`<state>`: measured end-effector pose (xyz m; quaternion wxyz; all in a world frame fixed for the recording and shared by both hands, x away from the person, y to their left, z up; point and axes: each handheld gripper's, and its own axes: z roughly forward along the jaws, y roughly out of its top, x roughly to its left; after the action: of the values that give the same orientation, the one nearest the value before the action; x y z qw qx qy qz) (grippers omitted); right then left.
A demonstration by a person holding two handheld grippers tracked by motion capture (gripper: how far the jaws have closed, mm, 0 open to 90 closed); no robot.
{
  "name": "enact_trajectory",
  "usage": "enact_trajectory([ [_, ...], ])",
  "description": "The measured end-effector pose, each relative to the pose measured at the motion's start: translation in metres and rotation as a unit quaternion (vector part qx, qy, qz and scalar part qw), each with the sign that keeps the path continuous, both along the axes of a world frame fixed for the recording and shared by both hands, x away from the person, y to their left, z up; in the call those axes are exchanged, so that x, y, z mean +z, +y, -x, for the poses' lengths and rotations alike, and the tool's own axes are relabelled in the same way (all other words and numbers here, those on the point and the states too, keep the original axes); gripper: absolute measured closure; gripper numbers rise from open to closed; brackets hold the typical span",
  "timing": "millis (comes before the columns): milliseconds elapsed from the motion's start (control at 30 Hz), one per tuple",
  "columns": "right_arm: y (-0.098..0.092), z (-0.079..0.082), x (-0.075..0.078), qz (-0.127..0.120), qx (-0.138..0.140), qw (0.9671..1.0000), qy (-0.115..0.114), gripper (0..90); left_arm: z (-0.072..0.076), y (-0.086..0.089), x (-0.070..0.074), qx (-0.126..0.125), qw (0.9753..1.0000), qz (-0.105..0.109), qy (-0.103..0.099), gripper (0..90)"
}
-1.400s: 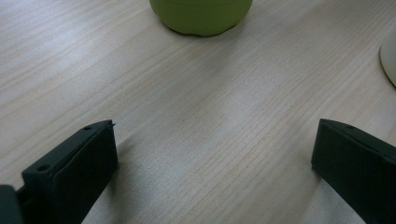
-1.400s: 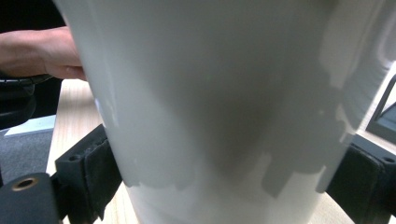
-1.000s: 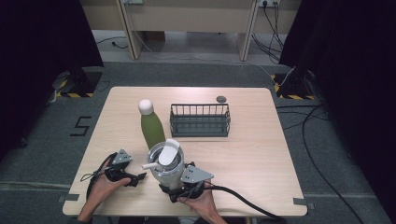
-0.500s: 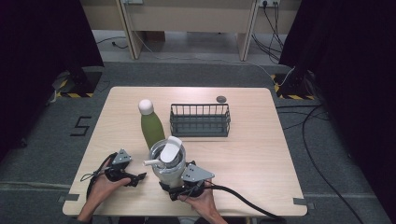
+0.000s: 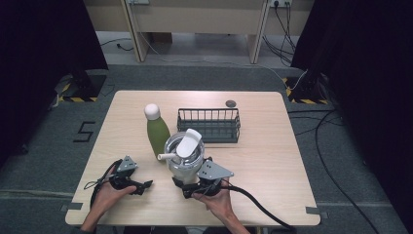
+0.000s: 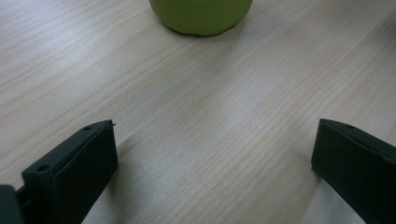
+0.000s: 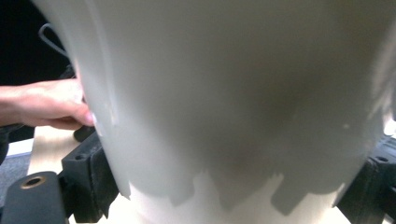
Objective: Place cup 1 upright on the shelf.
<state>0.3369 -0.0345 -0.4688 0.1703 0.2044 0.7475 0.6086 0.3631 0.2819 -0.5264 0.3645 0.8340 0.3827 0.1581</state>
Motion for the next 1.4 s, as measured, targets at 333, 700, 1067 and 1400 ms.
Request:
enact_trajectory([
  [333, -0.02, -0.019, 0.019, 0.0, -0.036, 0.9994, 0.001, 11.7, 0.0, 0.0, 0.0, 0.0, 1.0, 0.002, 0.001, 0.0],
  [700, -0.032, -0.035, 0.032, 0.008, -0.059, 0.9982, -0.002, 11.7, 0.0, 0.0, 0.0, 0.0, 1.0, 0.001, 0.001, 0.0],
  [1067, -0.038, -0.052, 0.039, 0.017, -0.076, 0.9969, 0.007, 11.7, 0.0, 0.0, 0.0, 0.0, 1.0, 0.002, 0.001, 0.0],
  [1400, -0.046, -0.066, 0.048, 0.016, -0.091, 0.9957, 0.011, 11.7, 0.0, 0.0, 0.0, 0.0, 1.0, 0.001, 0.001, 0.0],
])
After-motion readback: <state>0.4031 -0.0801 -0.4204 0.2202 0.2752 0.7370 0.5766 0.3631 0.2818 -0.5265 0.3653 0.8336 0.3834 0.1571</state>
